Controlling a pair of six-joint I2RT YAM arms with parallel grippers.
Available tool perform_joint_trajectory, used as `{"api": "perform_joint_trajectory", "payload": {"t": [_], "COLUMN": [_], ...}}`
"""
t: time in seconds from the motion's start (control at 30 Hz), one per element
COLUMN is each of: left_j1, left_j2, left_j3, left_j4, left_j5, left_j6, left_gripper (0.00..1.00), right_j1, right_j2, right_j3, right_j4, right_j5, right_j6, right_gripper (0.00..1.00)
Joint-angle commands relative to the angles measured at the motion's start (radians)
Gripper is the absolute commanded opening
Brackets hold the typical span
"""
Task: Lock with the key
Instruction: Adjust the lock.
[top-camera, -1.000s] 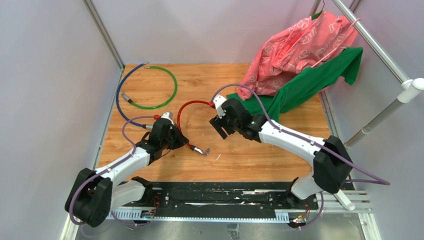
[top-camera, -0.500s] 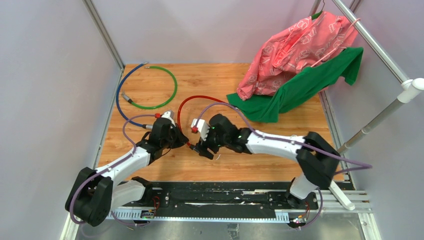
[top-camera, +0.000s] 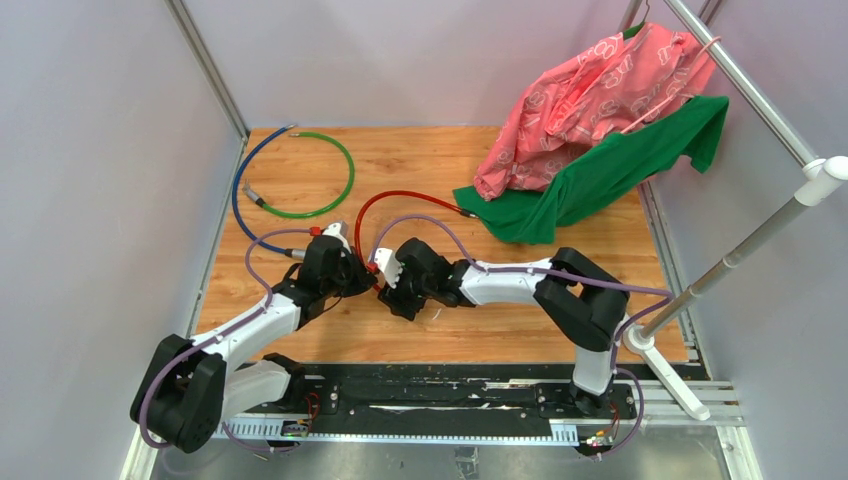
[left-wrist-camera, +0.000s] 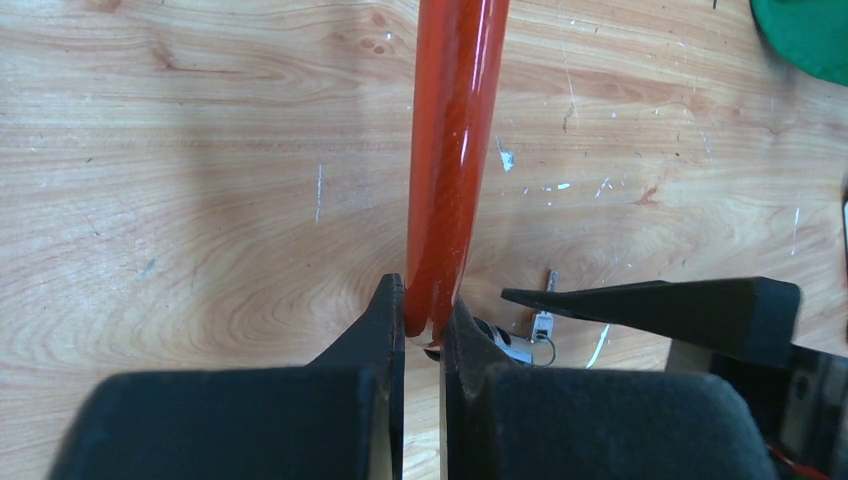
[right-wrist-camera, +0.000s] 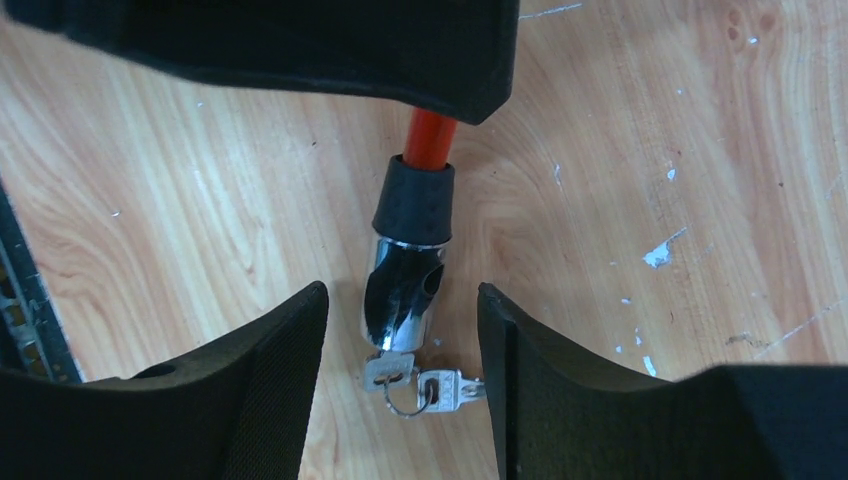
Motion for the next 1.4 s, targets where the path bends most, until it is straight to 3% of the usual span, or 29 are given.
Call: {"api": "perform_joint_trajectory", "payload": {"t": [0.0,0.13,0.43,0.53,0.6,0.7,0.87,1.0,1.13,1.27,1.37], "left_j1": [0.009,0.009,0.011,0.011,0.011,0.011,0.011,0.011,0.011,0.001,-0.077], "left_j2": [0.008,0.002,0.004,-0.002,-0.007,-0.008,-0.023,-0.08,-0.254,-0.378,-0.361], "left_j3": [-0.021,-0.029,-0.045,-0.035,-0.012,0.034,0.151,0.209,0.149,0.056,0.019], "left_j4": [-0.025,-0.023,-0.004,0.033,0.029,0.007,-0.115,-0.154,-0.223,-0.486,-0.498], "left_j5": [-0.057,-0.052,-0.049,-0.065,-0.065,-0.065,-0.041,0.147,0.521,0.795,0.747], "left_j6": [0.048,0.046,0.053,0.086,0.131,0.21,0.413,0.656,1.255,1.98,2.11], "left_gripper": [0.0,0.0,0.02,0.39,0.57,0.65,0.62,0.5,0.43,0.49,0.58], "right_j1": [0.0,-0.001,-0.012,-0.034,-0.051,-0.075,-0.133,-0.169,-0.179,-0.181,-0.181], "right_j2": [0.047,0.068,0.036,0.027,0.017,0.001,-0.029,-0.047,-0.053,-0.078,-0.108], "right_j3": [0.042,0.032,0.025,0.045,0.043,0.019,0.01,0.015,0.032,0.046,0.05], "right_j4": [0.016,0.037,-0.012,-0.09,-0.137,-0.169,-0.236,-0.242,-0.266,-0.289,-0.291], "right_j5": [0.026,0.041,0.059,0.034,0.018,-0.022,-0.127,-0.209,-0.228,-0.251,-0.271], "right_j6": [0.01,0.008,0.022,0.083,0.128,0.179,0.24,0.26,0.266,0.285,0.299], "right_gripper": [0.59,0.51,0.03,0.0,0.0,0.0,0.0,0.0,0.0,0.0,0.0]}}
